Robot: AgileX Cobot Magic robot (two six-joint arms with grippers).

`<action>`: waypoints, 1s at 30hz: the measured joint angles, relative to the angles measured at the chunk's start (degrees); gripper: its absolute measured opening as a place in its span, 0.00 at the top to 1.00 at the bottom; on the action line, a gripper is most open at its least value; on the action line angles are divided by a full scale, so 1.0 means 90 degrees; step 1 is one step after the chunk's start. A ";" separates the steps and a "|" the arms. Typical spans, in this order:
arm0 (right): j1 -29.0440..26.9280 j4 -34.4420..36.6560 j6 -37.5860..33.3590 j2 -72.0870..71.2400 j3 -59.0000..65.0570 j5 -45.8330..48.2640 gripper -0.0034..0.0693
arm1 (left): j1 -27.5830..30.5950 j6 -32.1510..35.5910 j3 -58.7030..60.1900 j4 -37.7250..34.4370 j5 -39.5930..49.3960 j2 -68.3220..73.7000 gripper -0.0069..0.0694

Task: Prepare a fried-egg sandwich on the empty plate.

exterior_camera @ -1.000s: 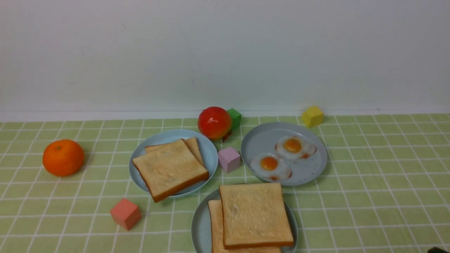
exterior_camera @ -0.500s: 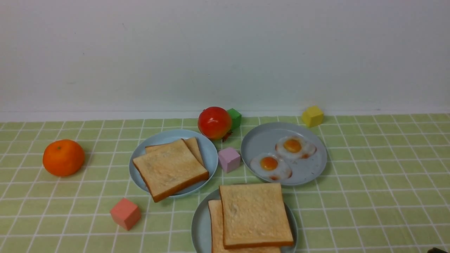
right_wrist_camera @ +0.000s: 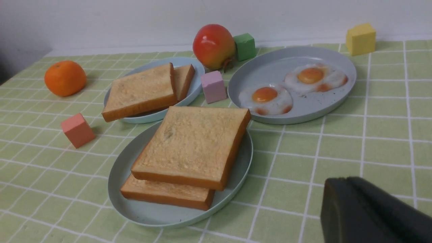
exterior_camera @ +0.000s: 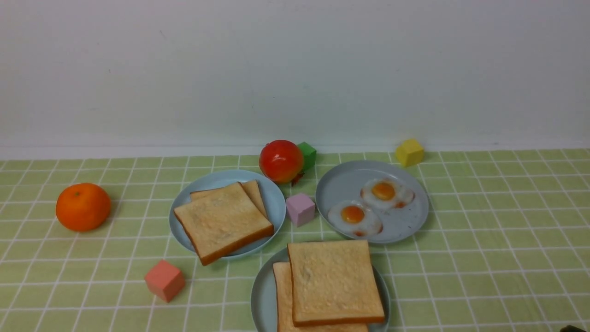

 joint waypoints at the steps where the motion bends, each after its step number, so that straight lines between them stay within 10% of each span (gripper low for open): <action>1: 0.0000 0.0006 -0.0007 0.0000 0.0000 0.0000 0.91 | 0.0000 0.0000 0.0000 0.0000 0.0000 0.0000 0.90; 13: -0.1279 -0.0552 -0.1339 -0.0902 0.0203 0.0000 0.91 | 0.0000 0.0000 0.0000 0.0000 0.0000 0.0000 0.88; 30: -0.2222 -0.0283 -0.0744 -0.1259 0.0638 0.1030 0.90 | 0.0000 0.0000 0.0000 0.0006 -0.0005 0.0000 0.86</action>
